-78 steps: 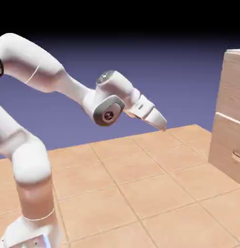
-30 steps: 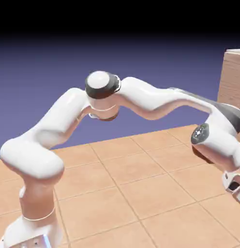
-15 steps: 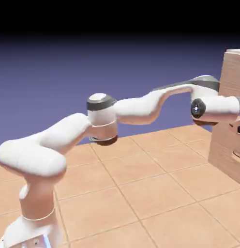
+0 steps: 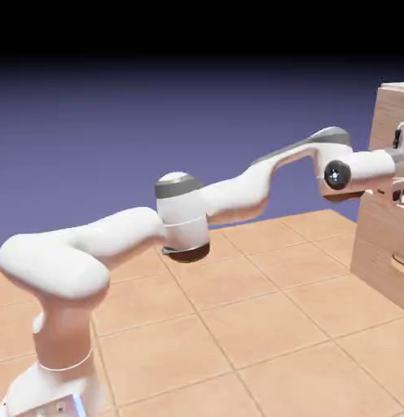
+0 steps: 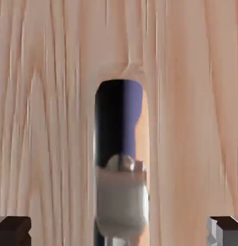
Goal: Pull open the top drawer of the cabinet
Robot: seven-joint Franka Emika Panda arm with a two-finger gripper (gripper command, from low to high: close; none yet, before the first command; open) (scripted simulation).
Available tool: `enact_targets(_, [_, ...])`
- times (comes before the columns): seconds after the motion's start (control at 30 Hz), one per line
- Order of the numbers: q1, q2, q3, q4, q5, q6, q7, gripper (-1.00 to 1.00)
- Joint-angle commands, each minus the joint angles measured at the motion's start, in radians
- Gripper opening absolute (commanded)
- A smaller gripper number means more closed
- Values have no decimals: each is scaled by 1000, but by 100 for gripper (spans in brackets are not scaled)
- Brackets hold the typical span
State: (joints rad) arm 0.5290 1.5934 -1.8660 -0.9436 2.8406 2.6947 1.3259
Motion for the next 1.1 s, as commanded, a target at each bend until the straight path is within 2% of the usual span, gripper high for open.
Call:
enact_targets(0.0, [-9,-1,-1,16,-2,7,4,100])
enact_targets(0.03, [-9,-1,-1,16,-2,7,4,-100])
enact_targets(1.07, [603,112,14,-1071,49,-457,-140,-100])
